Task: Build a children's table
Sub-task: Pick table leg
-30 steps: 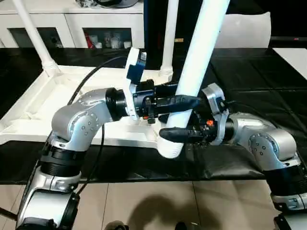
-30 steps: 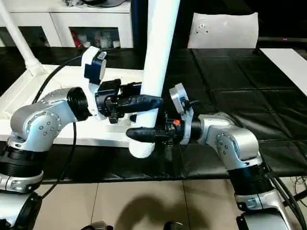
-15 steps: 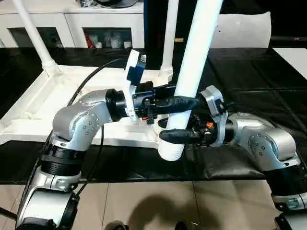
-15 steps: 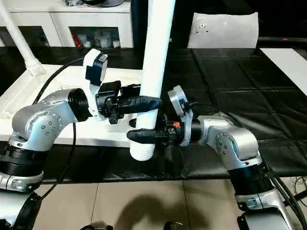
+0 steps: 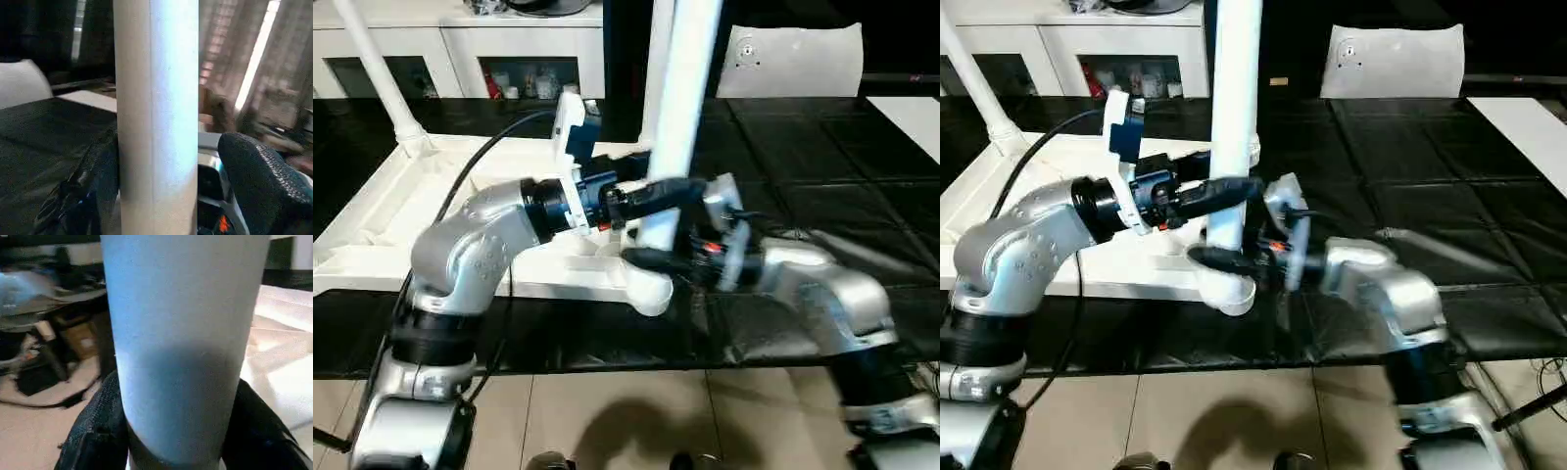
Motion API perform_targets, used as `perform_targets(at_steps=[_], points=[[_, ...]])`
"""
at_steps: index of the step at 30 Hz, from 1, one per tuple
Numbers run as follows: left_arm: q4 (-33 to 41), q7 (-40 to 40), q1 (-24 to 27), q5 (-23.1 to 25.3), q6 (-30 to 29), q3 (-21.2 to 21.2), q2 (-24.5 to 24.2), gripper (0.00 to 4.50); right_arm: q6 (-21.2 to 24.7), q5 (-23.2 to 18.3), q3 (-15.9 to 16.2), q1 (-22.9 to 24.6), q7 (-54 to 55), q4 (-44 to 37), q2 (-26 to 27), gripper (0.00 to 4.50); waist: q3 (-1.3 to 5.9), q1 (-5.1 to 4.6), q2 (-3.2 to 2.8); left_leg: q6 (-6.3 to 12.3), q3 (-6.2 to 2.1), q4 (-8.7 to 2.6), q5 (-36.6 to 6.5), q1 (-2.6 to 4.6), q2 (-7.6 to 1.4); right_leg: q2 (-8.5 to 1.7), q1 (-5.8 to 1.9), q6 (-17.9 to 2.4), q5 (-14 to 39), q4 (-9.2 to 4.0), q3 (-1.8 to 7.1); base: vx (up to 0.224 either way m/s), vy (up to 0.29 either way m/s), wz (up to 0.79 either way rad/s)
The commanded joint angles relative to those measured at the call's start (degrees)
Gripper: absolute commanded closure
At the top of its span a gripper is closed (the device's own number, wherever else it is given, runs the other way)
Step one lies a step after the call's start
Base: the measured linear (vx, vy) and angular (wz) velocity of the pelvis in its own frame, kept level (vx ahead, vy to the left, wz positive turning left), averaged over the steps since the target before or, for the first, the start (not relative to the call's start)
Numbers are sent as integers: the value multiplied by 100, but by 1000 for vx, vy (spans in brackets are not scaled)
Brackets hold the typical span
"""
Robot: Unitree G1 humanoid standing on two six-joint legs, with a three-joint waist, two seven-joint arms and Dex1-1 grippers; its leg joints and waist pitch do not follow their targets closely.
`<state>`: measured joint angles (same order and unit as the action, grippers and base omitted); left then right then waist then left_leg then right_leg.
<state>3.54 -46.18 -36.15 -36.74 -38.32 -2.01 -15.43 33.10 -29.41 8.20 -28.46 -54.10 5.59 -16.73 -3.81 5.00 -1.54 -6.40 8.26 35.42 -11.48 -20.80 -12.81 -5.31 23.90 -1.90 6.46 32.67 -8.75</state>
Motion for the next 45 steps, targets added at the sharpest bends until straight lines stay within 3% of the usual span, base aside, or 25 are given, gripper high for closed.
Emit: perform_targets(at_steps=[1,4,11,18,29,33,37,40,45], points=[[363,555,106,131,51,111,210,114,-145,119,-186,16,352,79,131,257,515,-31,52,205,101,-383,-797,-11,32,-233,-402,-152,2762,-441,206,0,0,0],[519,1115,232,316,133,113,491,148,-223,194,-185,24,524,94,254,257,520,-26,57,218,102,-380,-725,-23,15,-239,-404,-202,2623,-418,211,0,0,0],[473,1310,327,646,353,-65,547,192,-295,253,-140,31,631,106,351,257,506,-38,66,272,110,-373,-807,-30,57,-223,-392,20,2891,-484,195,0,0,0],[414,1484,340,899,402,-185,513,256,-364,312,-134,39,691,113,400,257,510,-50,46,277,102,-380,-834,-20,47,-220,-386,-37,2781,-472,200,0,0,0],[427,1525,366,869,400,-138,557,266,-391,366,-133,-10,690,161,424,257,508,-54,50,280,101,-381,-854,-22,42,-230,-388,-72,2781,-467,204,0,0,0],[338,1830,305,723,118,89,672,267,-408,519,-115,-101,827,256,394,257,507,-50,56,267,106,-376,-814,-24,38,-228,-387,-108,2739,-455,209,0,0,0],[194,2039,188,586,-32,322,753,267,-319,414,-251,-204,818,354,380,257,510,-51,61,301,113,-365,-821,-21,60,-217,-385,-78,2794,-474,195,0,0,0],[34,2087,99,534,-11,454,781,267,-297,375,-314,-255,785,405,346,187,517,-47,63,318,109,-368,-760,-29,53,-219,-388,-88,2711,-462,203,0,0,0],[-74,1914,34,501,7,478,715,267,-174,238,-477,-374,654,481,237,150,528,-34,62,341,103,-370,-687,-23,44,-225,-392,-112,2621,-439,208,0,0,0]])
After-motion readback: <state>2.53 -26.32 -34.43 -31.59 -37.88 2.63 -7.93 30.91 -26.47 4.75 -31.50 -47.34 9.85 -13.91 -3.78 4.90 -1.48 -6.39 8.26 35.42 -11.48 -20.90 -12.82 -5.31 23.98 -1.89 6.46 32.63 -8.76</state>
